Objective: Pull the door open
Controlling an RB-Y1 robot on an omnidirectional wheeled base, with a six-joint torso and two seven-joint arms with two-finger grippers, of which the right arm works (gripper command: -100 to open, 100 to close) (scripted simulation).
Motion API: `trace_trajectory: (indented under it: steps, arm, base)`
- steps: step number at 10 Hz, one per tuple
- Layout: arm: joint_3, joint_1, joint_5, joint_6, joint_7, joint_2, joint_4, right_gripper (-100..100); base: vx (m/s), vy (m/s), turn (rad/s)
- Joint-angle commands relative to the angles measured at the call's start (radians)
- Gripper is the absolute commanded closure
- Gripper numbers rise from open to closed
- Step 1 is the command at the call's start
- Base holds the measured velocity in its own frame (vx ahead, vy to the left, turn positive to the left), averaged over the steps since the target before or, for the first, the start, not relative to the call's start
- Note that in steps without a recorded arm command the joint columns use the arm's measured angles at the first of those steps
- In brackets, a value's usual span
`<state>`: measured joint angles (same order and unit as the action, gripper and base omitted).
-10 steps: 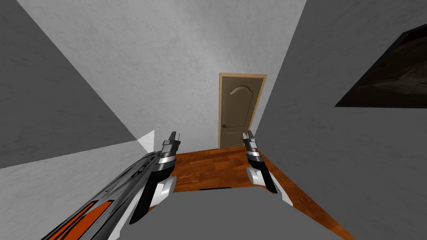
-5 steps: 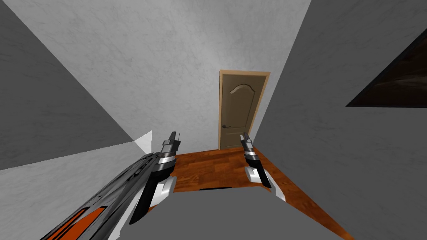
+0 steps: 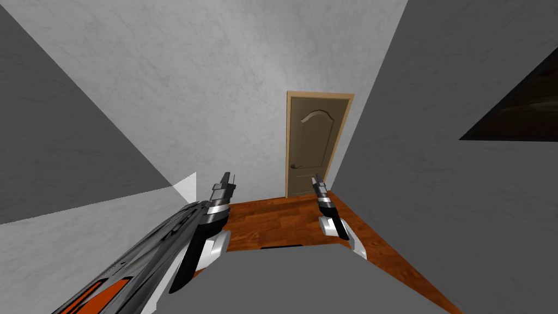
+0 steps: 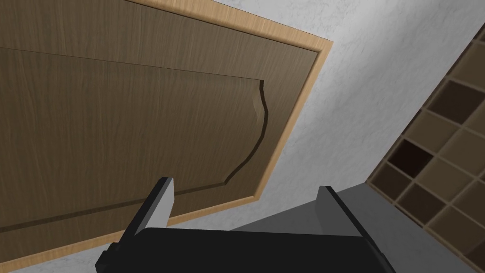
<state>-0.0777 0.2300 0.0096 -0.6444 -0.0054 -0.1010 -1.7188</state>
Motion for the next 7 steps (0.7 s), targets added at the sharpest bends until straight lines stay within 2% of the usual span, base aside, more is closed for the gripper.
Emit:
trace_trajectory:
  steps: [1,2,4,5,6,7]
  arm:
    - [0.0,-0.022,0.013,-0.008,-0.014,-0.005,0.05,-100]
    - [0.0,-0.022,0.013,-0.008,-0.014,-0.005,0.064,-100]
    - [-0.003,-0.058,0.03,-0.014,-0.034,-0.016,0.138,-100]
    - [-0.003,-0.058,0.03,-0.014,-0.034,-0.016,0.146,-100]
    - [-0.004,-0.077,0.038,-0.017,-0.044,-0.021,0.175,-100]
    - [-0.004,-0.077,0.038,-0.017,-0.044,-0.021,0.187,-100]
  base:
    - [0.08,-0.014,0.005]
    - [0.059,-0.007,0.003]
    - [0.067,-0.013,0.0]
    - [0.058,-0.01,0.004]
    - [0.056,-0.015,-0.002]
    - [0.046,-0.009,0.004]
